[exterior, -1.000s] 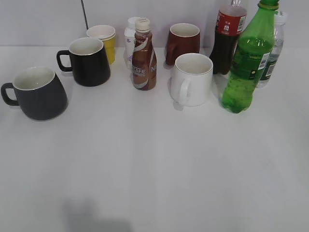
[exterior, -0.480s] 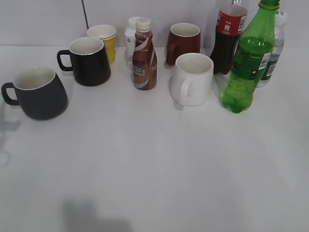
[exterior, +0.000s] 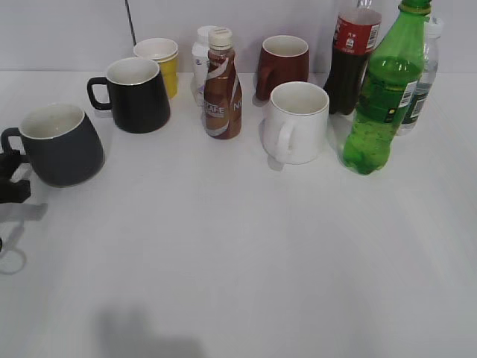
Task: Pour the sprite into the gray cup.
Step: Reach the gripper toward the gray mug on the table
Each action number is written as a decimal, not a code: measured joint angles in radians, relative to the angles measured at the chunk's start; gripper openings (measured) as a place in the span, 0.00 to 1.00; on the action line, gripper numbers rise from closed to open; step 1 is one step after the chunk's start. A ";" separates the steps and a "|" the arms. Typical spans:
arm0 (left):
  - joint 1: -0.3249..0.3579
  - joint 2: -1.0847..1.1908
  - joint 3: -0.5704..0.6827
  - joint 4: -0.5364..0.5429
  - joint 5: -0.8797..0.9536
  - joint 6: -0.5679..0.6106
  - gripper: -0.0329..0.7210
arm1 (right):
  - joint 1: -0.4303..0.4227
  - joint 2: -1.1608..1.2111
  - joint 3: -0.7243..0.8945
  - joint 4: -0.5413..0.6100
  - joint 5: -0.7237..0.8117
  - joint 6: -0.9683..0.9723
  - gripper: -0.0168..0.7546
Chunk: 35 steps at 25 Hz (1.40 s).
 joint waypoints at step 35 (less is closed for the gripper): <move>0.199 0.110 -0.048 0.348 -0.096 -0.128 0.50 | 0.000 0.000 0.000 0.001 0.000 0.000 0.78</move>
